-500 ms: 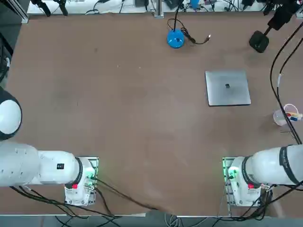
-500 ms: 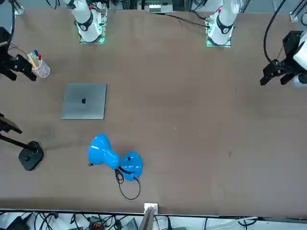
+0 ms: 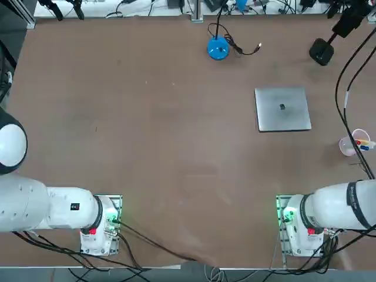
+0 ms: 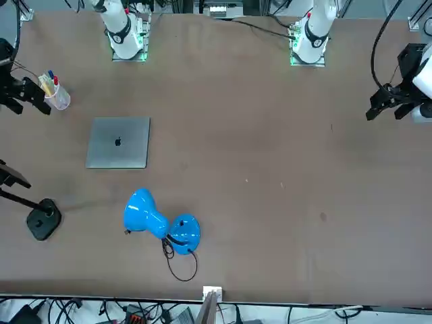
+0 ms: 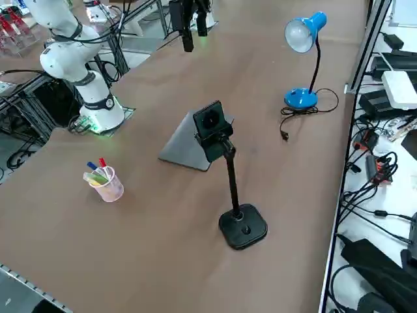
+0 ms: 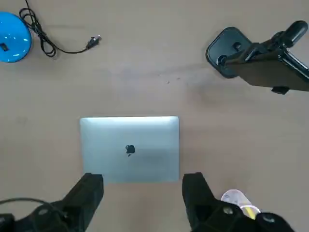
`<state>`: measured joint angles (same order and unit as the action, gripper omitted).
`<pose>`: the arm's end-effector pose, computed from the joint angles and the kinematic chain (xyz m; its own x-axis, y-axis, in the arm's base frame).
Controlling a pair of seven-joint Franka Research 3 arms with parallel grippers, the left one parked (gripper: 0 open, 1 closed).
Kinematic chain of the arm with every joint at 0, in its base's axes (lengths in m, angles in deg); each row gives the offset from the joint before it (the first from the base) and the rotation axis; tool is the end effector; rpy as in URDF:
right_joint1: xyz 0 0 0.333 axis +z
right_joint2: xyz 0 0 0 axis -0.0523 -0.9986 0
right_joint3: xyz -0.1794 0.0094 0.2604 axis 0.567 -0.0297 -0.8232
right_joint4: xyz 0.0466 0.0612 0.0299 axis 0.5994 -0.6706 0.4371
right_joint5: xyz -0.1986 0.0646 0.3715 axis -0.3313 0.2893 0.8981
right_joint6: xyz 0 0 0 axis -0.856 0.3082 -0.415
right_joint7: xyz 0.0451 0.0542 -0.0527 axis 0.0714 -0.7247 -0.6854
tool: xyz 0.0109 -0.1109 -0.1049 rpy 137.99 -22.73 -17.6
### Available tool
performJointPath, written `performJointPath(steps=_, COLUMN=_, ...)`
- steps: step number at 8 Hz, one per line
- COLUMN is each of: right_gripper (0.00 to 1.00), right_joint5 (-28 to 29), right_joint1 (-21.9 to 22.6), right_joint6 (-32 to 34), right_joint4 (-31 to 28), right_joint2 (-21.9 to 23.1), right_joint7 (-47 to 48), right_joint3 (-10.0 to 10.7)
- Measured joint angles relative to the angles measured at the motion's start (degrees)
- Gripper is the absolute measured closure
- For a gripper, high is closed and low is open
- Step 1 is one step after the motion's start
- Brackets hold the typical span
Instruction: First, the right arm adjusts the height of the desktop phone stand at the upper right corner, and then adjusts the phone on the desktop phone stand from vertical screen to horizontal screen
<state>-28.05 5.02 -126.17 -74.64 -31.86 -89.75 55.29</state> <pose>0.5801 -0.0367 0.5662 0.9996 -0.0055 0.0277 -0.0066 -0.9992 0.0385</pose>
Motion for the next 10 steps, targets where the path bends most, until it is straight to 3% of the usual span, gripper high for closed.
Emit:
performJointPath(steps=2, right_gripper=0.0, right_joint5=-1.0, right_joint1=-0.2, right_joint6=-0.6, right_joint4=1.1, right_joint2=0.0, right_joint7=0.2, right_joint3=0.4)
performJointPath(steps=5, right_gripper=0.0, right_joint5=-1.6, right_joint1=-3.5, right_joint6=-0.8, right_joint4=10.6, right_joint2=-3.2, right_joint7=0.2, right_joint3=1.9)
performJointPath(steps=8, right_gripper=0.0, right_joint5=-1.6, right_joint1=-10.0, right_joint6=-3.2, right_joint4=21.1, right_joint2=-12.8, right_joint7=0.3, right_joint3=2.2)
performJointPath(steps=10, right_gripper=0.03, right_joint5=-1.5, right_joint1=-11.9, right_joint6=-8.0, right_joint4=25.4, right_joint2=-19.9, right_joint7=5.1, right_joint3=2.3)
